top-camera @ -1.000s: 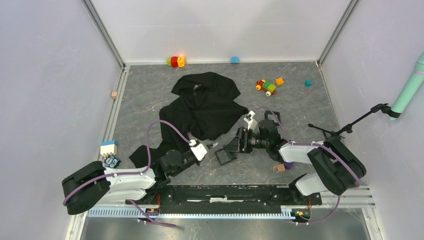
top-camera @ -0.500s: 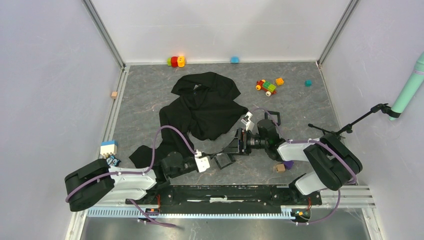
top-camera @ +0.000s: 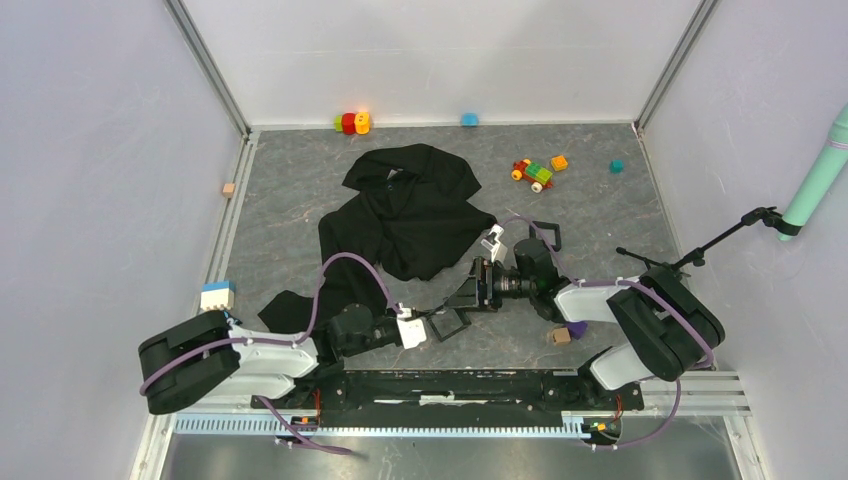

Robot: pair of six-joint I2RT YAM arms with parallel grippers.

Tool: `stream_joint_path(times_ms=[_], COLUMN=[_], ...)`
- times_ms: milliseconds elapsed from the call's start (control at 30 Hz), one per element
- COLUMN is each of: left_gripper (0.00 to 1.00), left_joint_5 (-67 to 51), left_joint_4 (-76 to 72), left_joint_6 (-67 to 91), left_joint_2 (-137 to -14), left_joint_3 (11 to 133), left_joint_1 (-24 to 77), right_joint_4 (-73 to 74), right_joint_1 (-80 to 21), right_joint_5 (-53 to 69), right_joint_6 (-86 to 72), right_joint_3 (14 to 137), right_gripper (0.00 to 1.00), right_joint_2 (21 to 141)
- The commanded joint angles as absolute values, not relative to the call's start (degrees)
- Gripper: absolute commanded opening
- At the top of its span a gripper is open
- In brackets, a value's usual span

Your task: Remove the brooch from the garment

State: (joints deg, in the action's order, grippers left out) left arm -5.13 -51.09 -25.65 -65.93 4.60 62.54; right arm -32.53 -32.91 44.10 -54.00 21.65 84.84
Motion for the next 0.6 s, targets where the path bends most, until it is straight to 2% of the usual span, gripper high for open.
stream_joint_path(times_ms=[0, 167, 267, 400, 567], left_gripper=[0.03, 0.05, 0.1, 0.16, 0.18], left_joint_5=[-6.4, -6.4, -6.7, -8.5, -13.7], left_joint_4=[-55.5, -55.7, -54.5, -49.5, -39.0], left_joint_6=[-29.0, -29.2, -29.3, -29.2, -25.8], left_joint_2=[-67.9, -69.0, -69.2, -69.0, -68.9], left_joint_3=[7.0, 7.5, 7.8, 9.6, 13.7], left_joint_1=[63.1, 63.6, 63.8, 64.2, 64.3], right_joint_4=[-35.4, -35.7, -36.4, -38.1, -40.2], right_joint_1=[-33.2, -33.4, -33.4, -33.4, -33.3], right_joint_5=[45.4, 45.5, 45.7, 45.8, 45.8], right_joint_6=[-54.7, -54.9, -55.3, -56.3, -57.8], right_joint_3=[23.4, 23.4, 23.2, 22.8, 22.6], right_gripper=[0.61, 0.61, 0.61, 0.61, 0.61], right_joint_2=[84.8, 85.1, 85.4, 86.0, 86.8])
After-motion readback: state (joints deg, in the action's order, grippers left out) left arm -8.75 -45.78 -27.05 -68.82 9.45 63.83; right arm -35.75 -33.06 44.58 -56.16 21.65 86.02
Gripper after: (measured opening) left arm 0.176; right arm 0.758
